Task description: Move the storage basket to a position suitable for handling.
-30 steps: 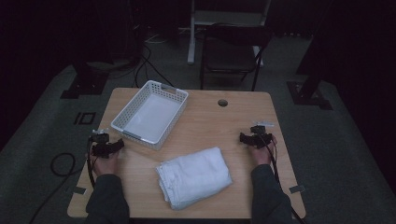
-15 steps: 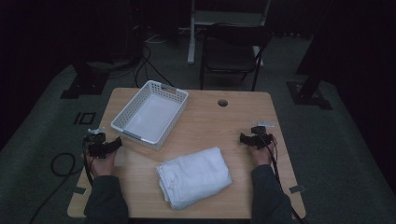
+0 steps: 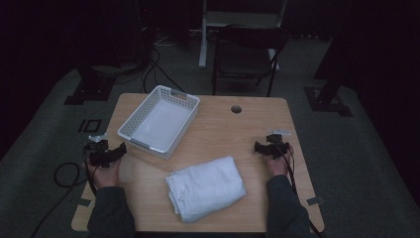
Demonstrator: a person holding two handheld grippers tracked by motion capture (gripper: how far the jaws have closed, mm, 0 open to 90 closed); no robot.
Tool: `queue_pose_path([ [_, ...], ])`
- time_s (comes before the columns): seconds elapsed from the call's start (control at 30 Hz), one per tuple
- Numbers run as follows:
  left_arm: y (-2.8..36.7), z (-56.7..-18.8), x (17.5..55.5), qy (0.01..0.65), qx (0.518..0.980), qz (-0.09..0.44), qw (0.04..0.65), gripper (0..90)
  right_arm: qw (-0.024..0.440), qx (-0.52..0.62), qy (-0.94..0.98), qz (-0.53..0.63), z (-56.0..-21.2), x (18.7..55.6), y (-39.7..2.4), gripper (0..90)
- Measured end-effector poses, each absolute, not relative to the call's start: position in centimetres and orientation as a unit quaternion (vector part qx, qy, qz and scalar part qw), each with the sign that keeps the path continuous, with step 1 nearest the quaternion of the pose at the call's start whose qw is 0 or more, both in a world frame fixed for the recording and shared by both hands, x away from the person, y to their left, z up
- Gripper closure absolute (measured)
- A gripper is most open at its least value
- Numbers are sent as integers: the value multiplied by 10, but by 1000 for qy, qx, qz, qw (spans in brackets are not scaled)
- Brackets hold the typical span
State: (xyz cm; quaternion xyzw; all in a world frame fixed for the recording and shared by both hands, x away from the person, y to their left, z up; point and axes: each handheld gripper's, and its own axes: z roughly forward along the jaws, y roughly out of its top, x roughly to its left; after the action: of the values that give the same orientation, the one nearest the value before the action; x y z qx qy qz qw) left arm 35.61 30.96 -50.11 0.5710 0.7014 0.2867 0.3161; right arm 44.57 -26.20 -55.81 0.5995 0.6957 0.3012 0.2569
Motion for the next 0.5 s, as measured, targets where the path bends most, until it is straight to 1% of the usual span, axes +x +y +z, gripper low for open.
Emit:
queue_pose_path([
  [0.27,308,-491,354,695,567,290,334,299,257,600,695,301,-558,446,-262,128],
  [0.5,299,-487,359,684,577,278,348,282,257,600,695,301,-558,445,-262,127],
])
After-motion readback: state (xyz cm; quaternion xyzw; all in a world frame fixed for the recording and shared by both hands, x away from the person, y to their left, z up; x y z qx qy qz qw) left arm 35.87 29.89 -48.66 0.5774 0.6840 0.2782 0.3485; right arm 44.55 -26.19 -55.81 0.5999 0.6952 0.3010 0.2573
